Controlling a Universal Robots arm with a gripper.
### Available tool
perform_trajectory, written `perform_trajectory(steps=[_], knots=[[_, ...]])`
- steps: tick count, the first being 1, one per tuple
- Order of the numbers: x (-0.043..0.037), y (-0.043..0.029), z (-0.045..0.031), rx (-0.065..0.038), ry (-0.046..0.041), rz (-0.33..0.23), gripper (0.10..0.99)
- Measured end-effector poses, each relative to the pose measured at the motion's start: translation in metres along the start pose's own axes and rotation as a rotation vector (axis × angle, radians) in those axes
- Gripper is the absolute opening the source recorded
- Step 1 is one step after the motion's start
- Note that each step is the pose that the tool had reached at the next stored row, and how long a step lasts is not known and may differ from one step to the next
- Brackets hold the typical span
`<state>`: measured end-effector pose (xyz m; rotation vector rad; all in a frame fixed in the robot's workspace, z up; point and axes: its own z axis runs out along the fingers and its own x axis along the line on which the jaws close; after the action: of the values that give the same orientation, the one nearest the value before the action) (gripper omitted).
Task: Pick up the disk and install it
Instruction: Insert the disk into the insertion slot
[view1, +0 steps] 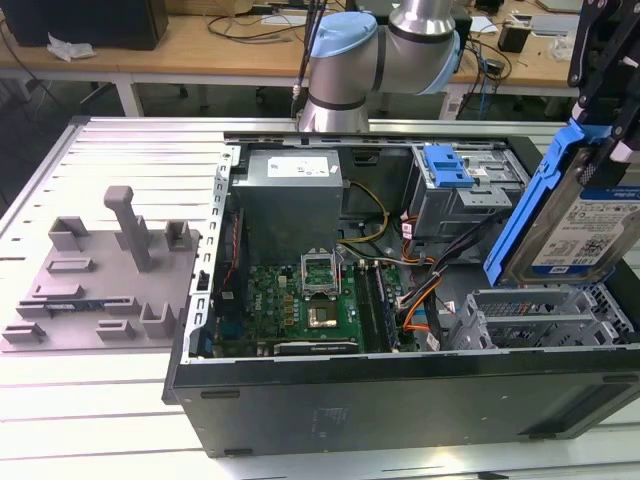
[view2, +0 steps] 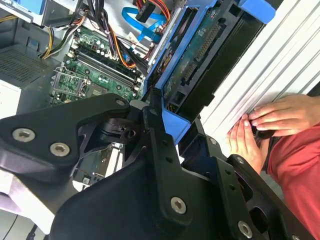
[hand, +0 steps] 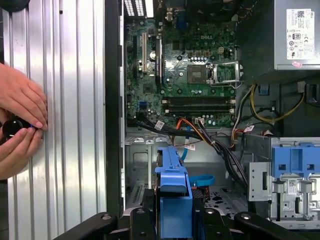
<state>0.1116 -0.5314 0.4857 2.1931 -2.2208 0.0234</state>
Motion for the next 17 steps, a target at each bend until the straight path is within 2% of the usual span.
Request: perform_trajectory(steps=[17], knots=[[-0.0001, 0.0003, 0.0008, 0.0, 0.0001, -0.017, 0.365]])
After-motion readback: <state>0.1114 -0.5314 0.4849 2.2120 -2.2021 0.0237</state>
